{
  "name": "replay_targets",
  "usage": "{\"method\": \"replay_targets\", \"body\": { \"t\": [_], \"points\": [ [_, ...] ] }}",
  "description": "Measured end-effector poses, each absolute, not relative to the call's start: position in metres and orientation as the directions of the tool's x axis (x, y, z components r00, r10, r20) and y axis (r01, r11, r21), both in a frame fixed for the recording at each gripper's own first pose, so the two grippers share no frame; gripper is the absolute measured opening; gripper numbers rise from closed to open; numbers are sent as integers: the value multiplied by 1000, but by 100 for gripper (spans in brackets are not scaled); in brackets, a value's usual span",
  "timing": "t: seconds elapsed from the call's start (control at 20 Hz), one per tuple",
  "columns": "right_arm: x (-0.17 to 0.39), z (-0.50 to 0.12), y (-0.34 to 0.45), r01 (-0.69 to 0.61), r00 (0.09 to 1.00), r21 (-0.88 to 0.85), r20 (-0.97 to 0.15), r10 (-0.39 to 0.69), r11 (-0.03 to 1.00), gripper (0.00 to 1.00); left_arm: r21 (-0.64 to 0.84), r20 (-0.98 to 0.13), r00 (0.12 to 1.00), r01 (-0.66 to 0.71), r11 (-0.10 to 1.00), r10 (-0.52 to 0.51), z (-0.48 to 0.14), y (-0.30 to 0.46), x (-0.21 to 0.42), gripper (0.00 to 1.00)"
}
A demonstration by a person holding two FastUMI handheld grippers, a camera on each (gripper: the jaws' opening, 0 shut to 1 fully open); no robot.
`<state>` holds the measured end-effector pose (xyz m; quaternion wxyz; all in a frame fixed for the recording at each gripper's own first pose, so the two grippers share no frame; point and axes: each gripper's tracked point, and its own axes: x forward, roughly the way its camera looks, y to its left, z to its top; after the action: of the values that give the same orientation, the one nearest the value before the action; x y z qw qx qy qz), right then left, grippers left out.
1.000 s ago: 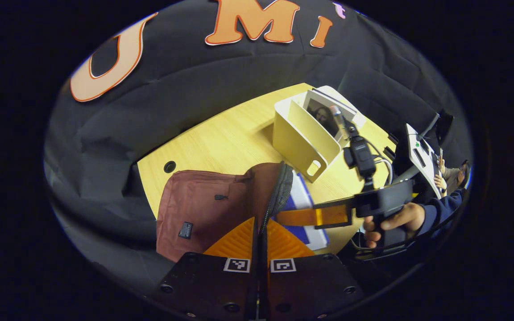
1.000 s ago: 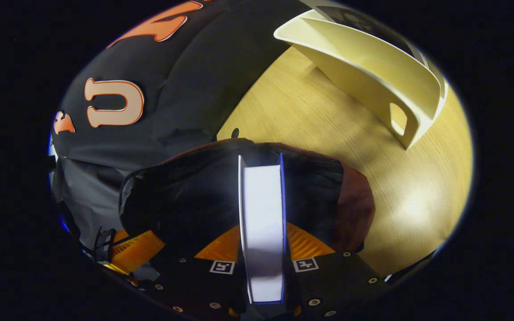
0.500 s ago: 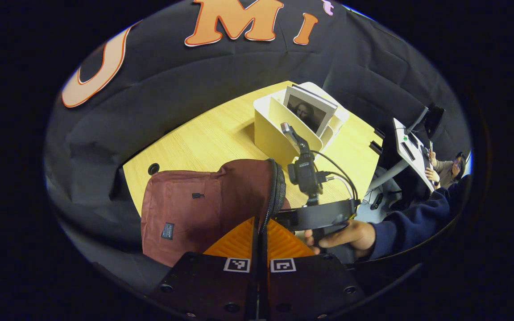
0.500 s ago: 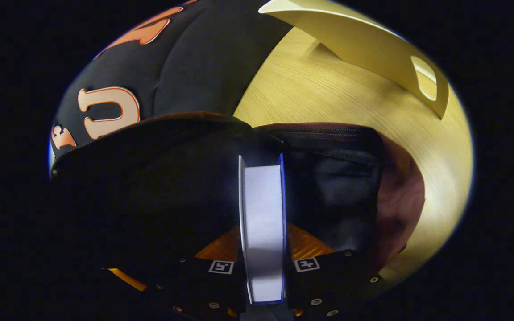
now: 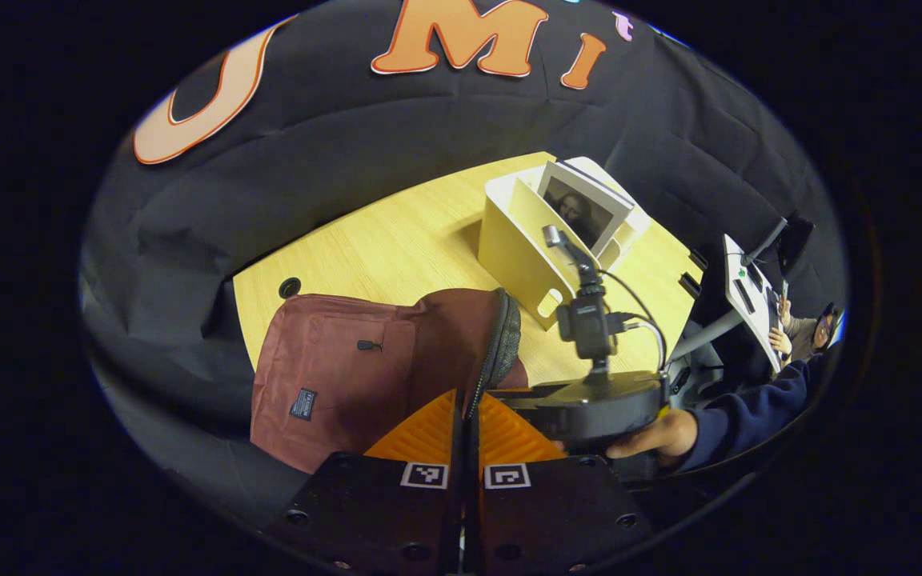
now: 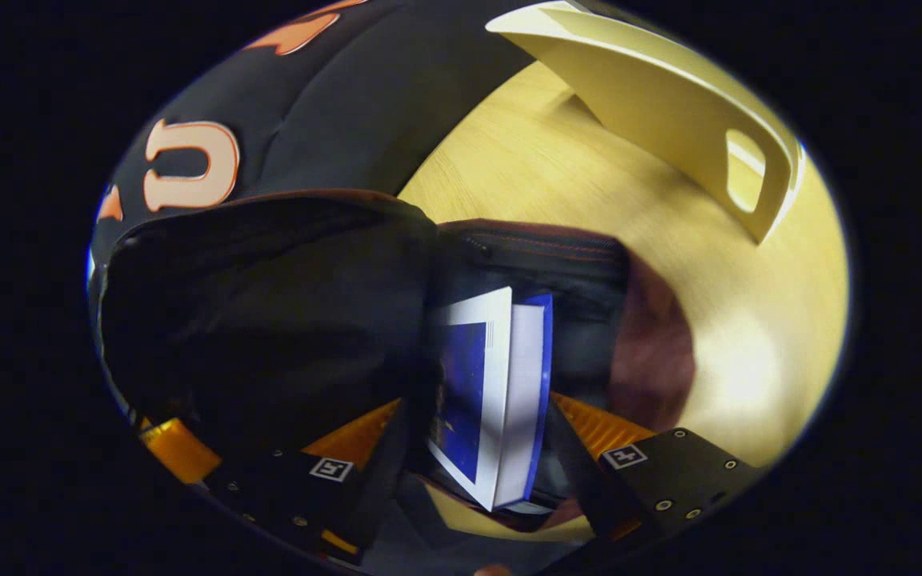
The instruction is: Open the schoolbag, grab two books from the bookshelf and put them into the schoolbag.
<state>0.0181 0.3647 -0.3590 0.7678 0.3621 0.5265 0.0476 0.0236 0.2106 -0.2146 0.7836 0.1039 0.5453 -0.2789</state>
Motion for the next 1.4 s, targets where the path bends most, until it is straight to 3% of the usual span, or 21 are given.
{"method": "replay_targets", "body": {
  "t": [0.3,0.7,1.15,1.4],
  "points": [
    [0,-336,287,209,436,479,-826,357,853,97,-122,-919,260,527,841,-297,-222,205,22,3],
    [-22,-279,158,111,415,206,-898,143,972,98,-113,-924,264,503,857,-277,-230,198,19,2],
    [-4,-231,72,61,340,71,-939,46,996,98,-110,-928,271,453,885,-255,-239,201,15,2],
    [45,-208,34,52,346,15,-938,-4,999,98,-110,-932,269,426,898,-242,-241,203,15,2]
  ]
}}
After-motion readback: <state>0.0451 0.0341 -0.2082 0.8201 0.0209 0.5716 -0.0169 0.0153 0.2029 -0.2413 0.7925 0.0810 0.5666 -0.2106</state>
